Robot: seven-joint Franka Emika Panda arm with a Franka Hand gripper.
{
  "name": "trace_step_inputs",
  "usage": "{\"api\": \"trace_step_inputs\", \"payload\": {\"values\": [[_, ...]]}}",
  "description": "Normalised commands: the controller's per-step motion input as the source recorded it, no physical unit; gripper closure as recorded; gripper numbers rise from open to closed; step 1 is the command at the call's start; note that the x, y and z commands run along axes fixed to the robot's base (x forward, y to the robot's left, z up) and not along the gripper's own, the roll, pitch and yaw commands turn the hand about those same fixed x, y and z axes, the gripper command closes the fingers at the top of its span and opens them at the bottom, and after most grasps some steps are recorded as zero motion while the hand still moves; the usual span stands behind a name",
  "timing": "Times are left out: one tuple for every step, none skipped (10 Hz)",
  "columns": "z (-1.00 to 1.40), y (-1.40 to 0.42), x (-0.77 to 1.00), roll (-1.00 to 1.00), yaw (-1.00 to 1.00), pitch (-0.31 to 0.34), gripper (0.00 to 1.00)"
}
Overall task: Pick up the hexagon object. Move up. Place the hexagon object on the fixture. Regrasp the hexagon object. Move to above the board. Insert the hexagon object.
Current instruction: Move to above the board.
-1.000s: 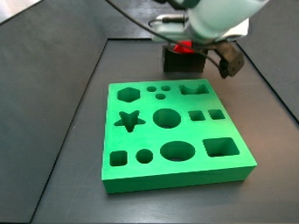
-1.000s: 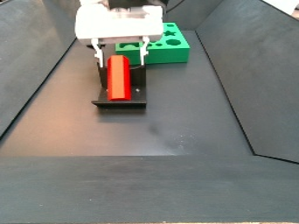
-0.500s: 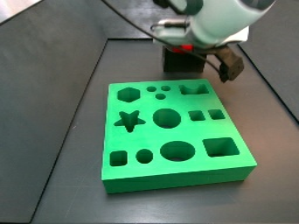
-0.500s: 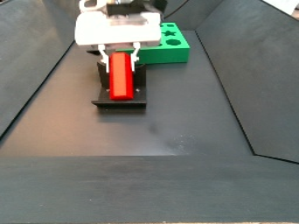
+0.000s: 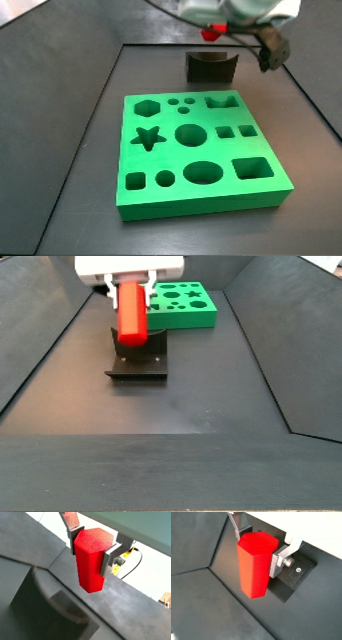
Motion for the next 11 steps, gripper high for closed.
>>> {"api": "trace_step_inputs", "payload": {"values": [[1.0,-0.01,0.01,-0.04,0.07,0.117,1.0],[1.0,-0.01,0.01,-0.04,0.09,0.102,1.0],[1.0,-0.01,0.01,-0.04,0.09,0.094,1.0],[1.0,-0.02,0.01,-0.04,0.1,0.082,1.0],[1.0,-0.02,0.01,-0.04,0.09,0.072,1.0],[1.0,-0.02,0.01,-0.03,0.09,0.068,1.0],[1.0,-0.02,0.01,-0.03,0.09,0.063,1.0],[1.0,-0.02,0.01,-0.03,0.08,0.064,1.0],[1.0,-0.03,0.02,-0.03,0.08,0.067,1.0],[1.0,-0.03,0.02,-0.04,0.07,0.077,1.0],[1.0,-0.03,0.02,-0.04,0.07,0.082,1.0]]}}
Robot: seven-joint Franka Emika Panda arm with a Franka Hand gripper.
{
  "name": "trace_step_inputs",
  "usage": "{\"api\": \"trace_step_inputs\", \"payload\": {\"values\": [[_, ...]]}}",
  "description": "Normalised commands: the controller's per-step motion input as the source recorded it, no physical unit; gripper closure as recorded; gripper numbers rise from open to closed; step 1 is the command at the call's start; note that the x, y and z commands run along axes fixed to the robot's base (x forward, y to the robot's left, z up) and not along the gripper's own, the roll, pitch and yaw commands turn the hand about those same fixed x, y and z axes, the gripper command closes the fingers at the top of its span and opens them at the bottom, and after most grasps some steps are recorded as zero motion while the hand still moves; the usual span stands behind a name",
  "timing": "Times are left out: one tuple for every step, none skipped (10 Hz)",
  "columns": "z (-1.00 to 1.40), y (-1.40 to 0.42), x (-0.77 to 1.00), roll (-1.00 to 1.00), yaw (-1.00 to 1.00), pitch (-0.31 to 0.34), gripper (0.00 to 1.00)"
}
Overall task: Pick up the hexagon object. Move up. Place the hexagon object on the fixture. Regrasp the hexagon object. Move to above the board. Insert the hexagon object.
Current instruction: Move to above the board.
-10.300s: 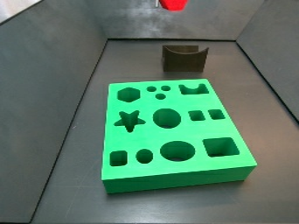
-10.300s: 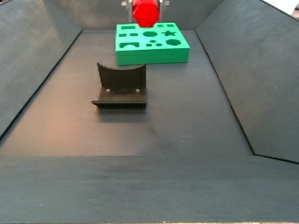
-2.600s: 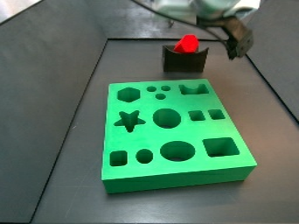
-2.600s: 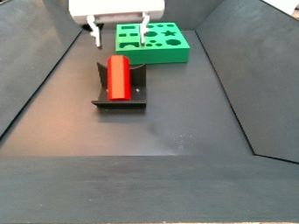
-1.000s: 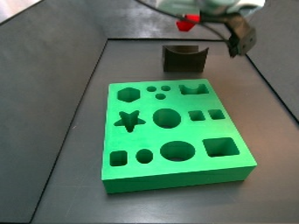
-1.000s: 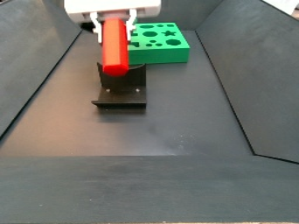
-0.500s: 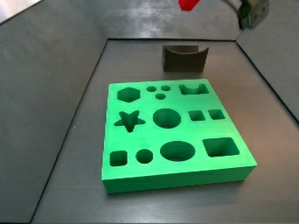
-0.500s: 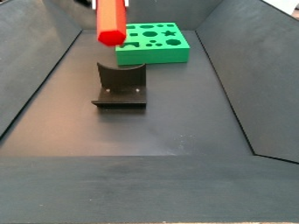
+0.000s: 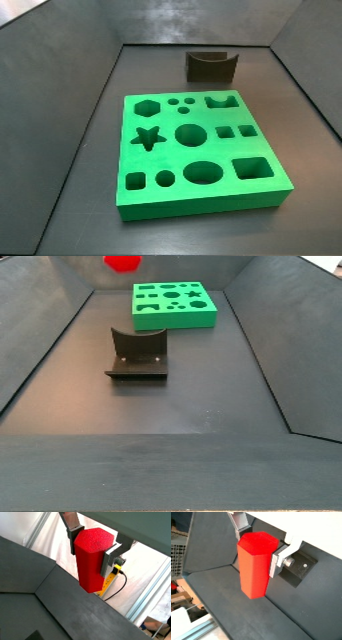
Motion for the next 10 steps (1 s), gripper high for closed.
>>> {"api": "trace_step_inputs", "payload": {"values": [[1.0,-0.04,0.03,-0.04,0.07,0.097,1.0],[0.87,-0.03,0.03,-0.05,0.07,0.102,1.0],[0.7,-0.03,0.03,-0.05,0.08,0.104,1.0],[0.53,-0.02,0.03,-0.05,0.08,0.106,1.0],[0.36,-0.02,0.03,-0.05,0.09,0.107,1.0],[-0.01,-1.0,-0.53,-1.0,-0.03,-0.028,1.0],[-0.03,-1.0,-0.53,-1.0,-0.03,-0.031,1.0],[-0.02,-1.0,-0.56,-1.0,-0.03,-0.051,1.0],[-0.03,-1.0,-0.57,-1.0,-0.03,-0.058,1.0],[-0.03,-1.0,-0.58,-1.0,-0.04,-0.064,1.0]]}}
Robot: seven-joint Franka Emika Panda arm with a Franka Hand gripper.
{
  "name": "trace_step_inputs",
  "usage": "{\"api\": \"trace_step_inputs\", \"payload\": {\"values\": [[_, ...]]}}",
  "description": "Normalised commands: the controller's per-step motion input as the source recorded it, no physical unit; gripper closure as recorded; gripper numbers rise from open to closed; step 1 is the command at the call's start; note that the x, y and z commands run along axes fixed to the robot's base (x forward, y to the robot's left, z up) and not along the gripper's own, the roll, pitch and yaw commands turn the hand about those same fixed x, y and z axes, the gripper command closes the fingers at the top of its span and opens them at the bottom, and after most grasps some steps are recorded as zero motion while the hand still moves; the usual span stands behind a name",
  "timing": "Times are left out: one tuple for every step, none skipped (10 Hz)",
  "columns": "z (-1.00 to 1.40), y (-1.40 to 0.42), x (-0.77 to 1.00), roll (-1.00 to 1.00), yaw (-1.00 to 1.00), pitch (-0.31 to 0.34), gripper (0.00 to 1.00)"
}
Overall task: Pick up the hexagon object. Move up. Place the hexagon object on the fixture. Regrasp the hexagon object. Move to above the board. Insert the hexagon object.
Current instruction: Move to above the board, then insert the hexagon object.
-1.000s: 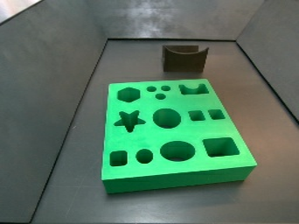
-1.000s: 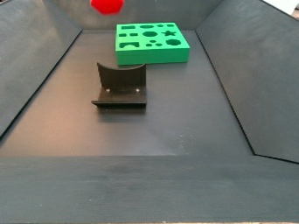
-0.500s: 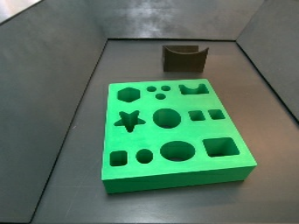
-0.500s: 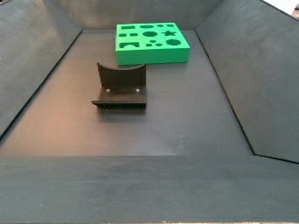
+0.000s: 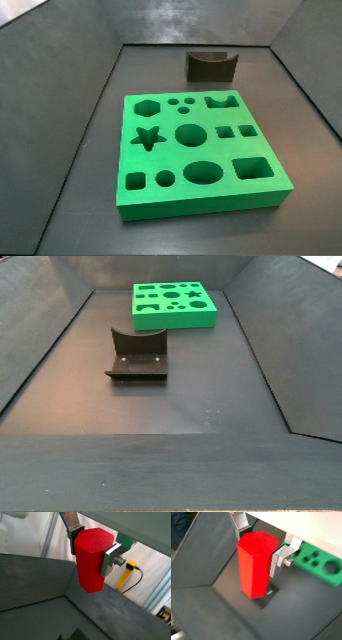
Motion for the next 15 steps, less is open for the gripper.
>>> {"api": "trace_step_inputs", "payload": {"values": [[-0.02,-1.0,-0.59,-1.0,-0.04,-0.064,1.0],[-0.03,-1.0,-0.61,-1.0,-0.04,-0.068,1.0],[-0.03,-1.0,-0.62,-1.0,-0.04,-0.07,1.0],[-0.02,-0.95,-0.62,-1.0,-0.05,-0.073,1.0],[-0.02,-0.63,-0.45,-1.0,-0.05,-0.081,1.0],[-0.01,-0.35,-0.29,-1.0,-0.05,-0.083,1.0],[-0.01,-0.18,-0.17,-1.0,-0.05,-0.076,1.0],[-0.01,-0.08,-0.11,-0.68,-0.03,-0.053,1.0],[-0.01,-0.05,-0.08,-0.46,-0.02,-0.043,1.0],[0.0,-0.03,-0.06,-0.34,-0.02,-0.037,1.0],[0.0,-0.01,-0.03,-0.2,-0.02,-0.022,1.0],[0.0,0.0,0.03,0.0,0.0,0.0,1.0],[-0.15,0.0,0.0,-0.06,-0.12,0.0,1.0],[-0.33,0.15,0.06,-0.22,-0.37,0.021,1.0],[-0.48,0.21,0.06,-0.28,-0.43,0.034,1.0]]}}
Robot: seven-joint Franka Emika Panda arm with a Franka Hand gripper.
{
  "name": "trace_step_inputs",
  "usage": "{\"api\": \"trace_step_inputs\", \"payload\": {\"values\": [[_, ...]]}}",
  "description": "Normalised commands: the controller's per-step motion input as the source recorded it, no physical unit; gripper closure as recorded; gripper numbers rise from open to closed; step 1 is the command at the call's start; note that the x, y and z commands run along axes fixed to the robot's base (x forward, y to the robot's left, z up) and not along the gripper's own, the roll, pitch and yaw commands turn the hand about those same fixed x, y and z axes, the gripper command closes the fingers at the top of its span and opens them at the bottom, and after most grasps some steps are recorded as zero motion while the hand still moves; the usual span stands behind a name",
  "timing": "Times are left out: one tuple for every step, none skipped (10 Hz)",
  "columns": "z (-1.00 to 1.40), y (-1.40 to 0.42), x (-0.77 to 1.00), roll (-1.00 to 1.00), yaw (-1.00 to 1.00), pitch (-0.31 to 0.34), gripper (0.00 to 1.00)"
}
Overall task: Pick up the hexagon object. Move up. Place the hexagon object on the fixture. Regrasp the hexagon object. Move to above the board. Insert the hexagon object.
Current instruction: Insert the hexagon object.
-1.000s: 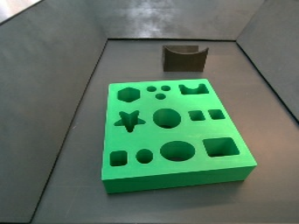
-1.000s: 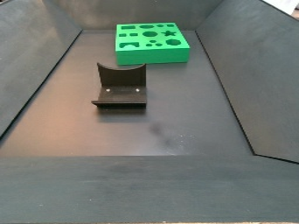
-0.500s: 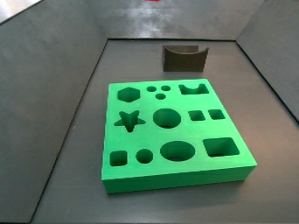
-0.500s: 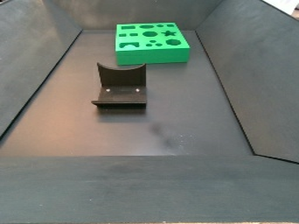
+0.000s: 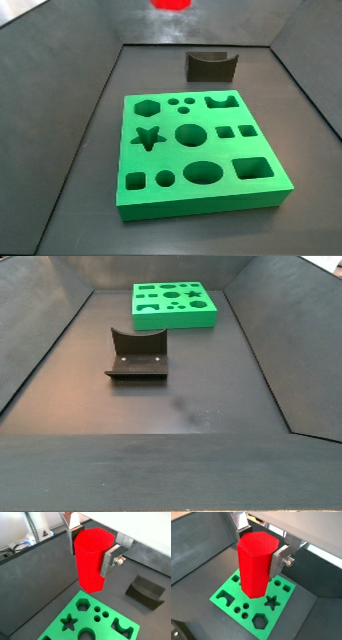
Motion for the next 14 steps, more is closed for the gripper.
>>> {"api": "trace_step_inputs", "payload": {"values": [[-0.42,0.21,0.28,-0.3,-0.44,0.09,1.0],[-0.36,0.09,0.15,-0.33,-0.56,0.061,1.0],[-0.37,0.09,0.13,-0.34,-0.55,0.054,1.0],[-0.43,0.12,0.07,-0.3,-0.57,0.07,1.0],[-0.47,0.12,0.04,-0.28,-0.59,0.059,1.0],[-0.57,0.21,0.0,-0.25,-0.49,0.04,1.0],[-0.63,0.24,0.0,-0.23,-0.54,0.0,1.0],[-0.71,0.25,-0.02,-0.2,-0.56,0.014,1.0],[-0.18,0.08,0.01,-0.08,-0.07,0.066,1.0],[-0.03,0.0,0.0,0.0,0.0,0.0,1.0],[-0.46,0.0,-0.12,-0.09,0.1,-0.05,1.0],[-0.56,0.0,-0.24,-0.19,0.08,-0.123,1.0],[-0.51,0.0,-0.16,-0.23,0.18,-0.16,1.0],[-0.37,0.02,-0.2,-0.27,0.11,-0.184,1.0]]}}
